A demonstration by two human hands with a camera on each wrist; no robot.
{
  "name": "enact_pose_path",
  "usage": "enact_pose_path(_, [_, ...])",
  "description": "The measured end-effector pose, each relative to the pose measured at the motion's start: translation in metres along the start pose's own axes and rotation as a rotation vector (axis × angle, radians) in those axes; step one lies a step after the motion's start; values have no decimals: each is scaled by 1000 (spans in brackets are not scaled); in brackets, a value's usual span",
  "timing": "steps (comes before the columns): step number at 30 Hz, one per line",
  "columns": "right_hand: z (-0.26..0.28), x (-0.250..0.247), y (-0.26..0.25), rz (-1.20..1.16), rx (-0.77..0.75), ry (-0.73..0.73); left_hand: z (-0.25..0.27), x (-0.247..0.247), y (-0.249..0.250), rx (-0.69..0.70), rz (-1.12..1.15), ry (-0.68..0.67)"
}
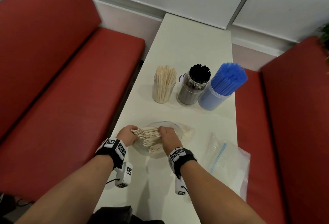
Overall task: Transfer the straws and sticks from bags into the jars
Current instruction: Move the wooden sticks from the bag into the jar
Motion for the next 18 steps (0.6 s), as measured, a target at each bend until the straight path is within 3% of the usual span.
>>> enact_pose_path(6, [0, 13, -9, 84, -89, -67, 3, -4, -6, -60, 112, 33])
enact_pose_path(9, [0, 17, -13, 131, -101, -62, 6, 3, -9, -143, 266, -30])
enact_pose_path(18, [0, 12, -8, 113, -110, 22, 21, 18, -16, -238, 292, -155])
Point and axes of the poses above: each hand's wrist, its own z-axis away from the middle knuckle, its own x-axis out of the palm, y = z × x, the point moved 8 cm from there along -z, towards the middle knuckle, and after that the axes turned 12 degrees about z, right-handed, at the moved point
